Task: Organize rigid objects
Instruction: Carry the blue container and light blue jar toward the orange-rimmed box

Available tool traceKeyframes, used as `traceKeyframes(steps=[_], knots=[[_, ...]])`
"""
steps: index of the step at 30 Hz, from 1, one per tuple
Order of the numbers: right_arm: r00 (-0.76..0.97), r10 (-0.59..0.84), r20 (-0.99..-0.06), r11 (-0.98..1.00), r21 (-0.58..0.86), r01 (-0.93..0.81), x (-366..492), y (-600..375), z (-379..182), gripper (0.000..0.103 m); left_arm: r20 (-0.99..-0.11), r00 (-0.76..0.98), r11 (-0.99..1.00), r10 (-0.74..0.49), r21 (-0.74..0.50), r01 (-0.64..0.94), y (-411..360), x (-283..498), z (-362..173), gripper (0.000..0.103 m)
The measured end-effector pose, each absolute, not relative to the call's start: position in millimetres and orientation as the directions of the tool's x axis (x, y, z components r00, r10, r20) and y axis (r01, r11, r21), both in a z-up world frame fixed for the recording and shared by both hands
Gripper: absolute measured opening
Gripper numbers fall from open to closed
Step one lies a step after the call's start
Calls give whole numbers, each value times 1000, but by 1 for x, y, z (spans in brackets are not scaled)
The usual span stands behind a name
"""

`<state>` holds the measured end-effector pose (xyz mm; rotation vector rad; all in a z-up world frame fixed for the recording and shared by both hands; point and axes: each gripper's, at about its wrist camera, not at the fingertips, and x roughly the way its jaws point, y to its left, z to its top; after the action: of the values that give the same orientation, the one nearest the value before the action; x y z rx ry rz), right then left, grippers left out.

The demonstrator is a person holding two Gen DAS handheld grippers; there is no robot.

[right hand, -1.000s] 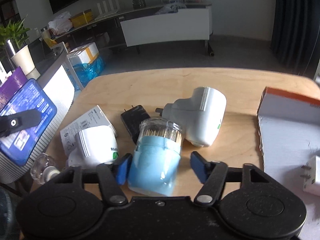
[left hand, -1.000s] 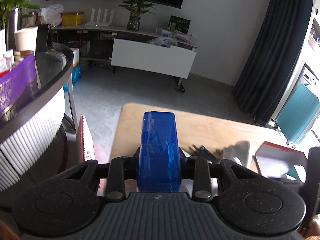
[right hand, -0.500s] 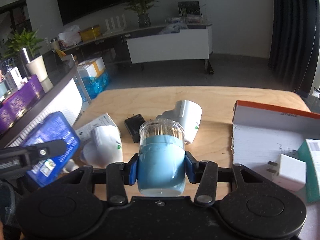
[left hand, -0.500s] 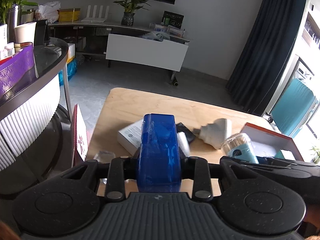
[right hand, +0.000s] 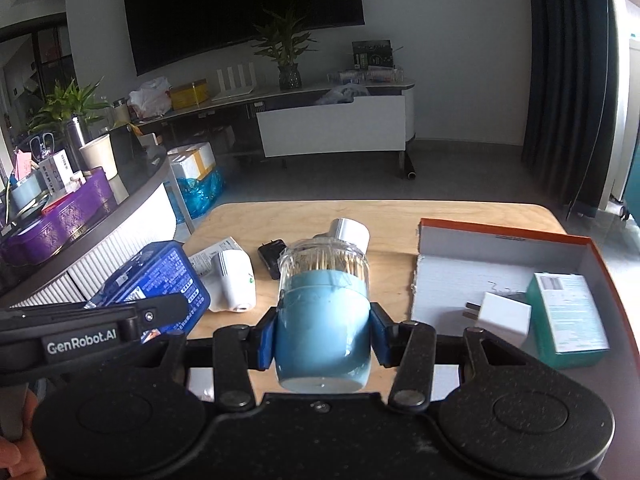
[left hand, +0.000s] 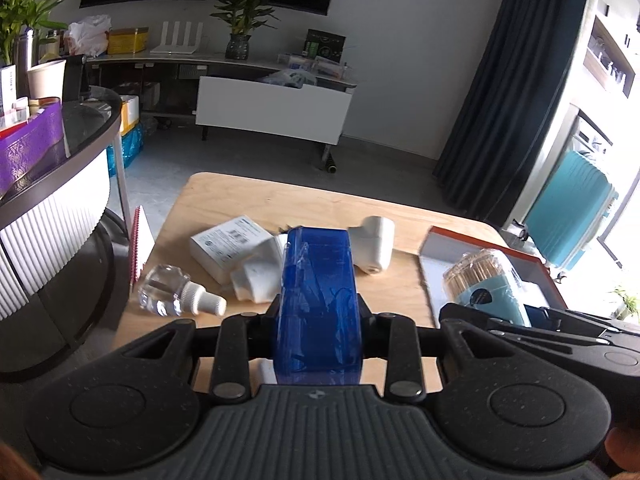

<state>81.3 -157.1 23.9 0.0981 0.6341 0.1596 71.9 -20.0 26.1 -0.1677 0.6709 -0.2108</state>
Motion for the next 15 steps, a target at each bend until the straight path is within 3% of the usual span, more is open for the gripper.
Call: traceKeyframes(steps=[15], knots=[[825, 147, -545, 985, 156, -73, 27, -185, 36, 56, -575, 772, 962, -271, -187, 199, -52, 35, 33, 33]])
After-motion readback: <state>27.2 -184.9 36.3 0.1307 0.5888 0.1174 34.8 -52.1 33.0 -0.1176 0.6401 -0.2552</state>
